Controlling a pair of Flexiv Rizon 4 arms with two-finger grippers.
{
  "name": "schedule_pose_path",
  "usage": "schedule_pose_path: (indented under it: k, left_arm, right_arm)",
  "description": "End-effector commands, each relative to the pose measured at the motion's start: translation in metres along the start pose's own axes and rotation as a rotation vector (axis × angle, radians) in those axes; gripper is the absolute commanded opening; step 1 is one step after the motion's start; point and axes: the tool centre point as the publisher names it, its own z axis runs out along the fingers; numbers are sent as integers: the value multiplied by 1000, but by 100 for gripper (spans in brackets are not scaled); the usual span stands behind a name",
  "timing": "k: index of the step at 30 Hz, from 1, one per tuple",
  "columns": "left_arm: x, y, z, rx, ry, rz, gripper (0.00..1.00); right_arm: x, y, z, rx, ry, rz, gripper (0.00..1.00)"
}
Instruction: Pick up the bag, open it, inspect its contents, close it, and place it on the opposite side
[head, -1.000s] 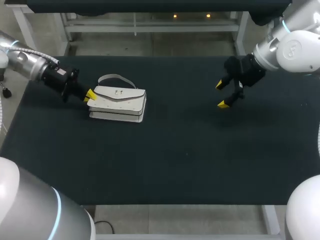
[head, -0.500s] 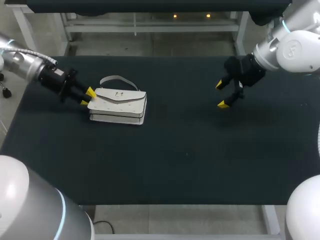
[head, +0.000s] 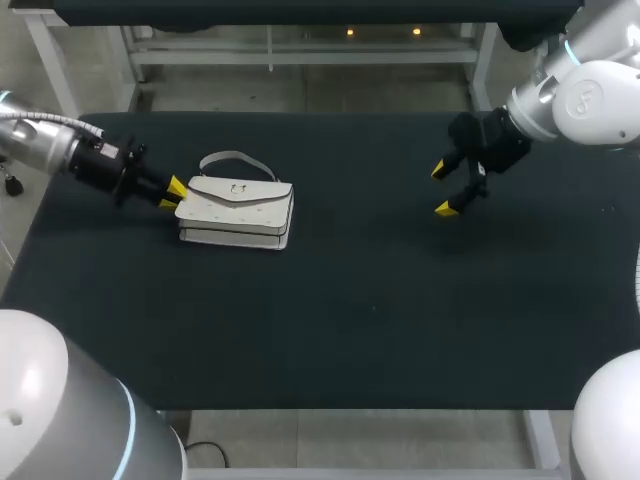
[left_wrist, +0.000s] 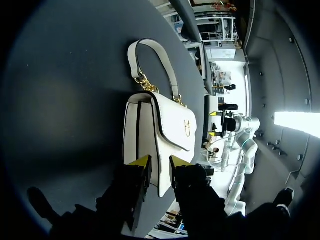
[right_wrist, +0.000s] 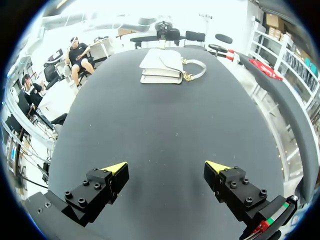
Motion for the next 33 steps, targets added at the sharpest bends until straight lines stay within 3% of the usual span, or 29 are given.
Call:
schedule_pose_path:
  k: [1,4,8,11,14,20,24,25,26,30,33]
  left_arm:
    - [-1,3,4,236,8,8,26]
    - [0,3,7,237,14,15,9]
    - [2,3,10,222,11,20,0]
    - [3,4,13,203,7,24,0]
    - [3,4,14,196,4,25,22]
    - [3,2,15,186,13,24,20]
    - [3,0,18,150,27,18,0]
    - [3,-1,19,147,23,18,0]
    - [3,-1,20,133,22,17,0]
    - [3,-2,20,98,42,6,21]
    - [2,-3,20,83,43,-1,24]
  right_arm:
    - [0,-1,0,-2,0,-1,100]
    - [0,-1,0,-2,0,-1,100]
    - [0,-1,0,-2,0,-1,100]
    - [0,-1,0,-2,0,-1,100]
    - [0,-1,0,-2,0,-1,100]
    - [0,-1,0,-2,0,-1,100]
    - [0,-1,0,-2,0,-1,100]
    - [0,-1,0,-2,0,-1,100]
    - [0,-1,0,-2,0,-1,100]
    - [0,-1,0,-2,0,-1,100]
    - [0,-1,0,-2,0,-1,100]
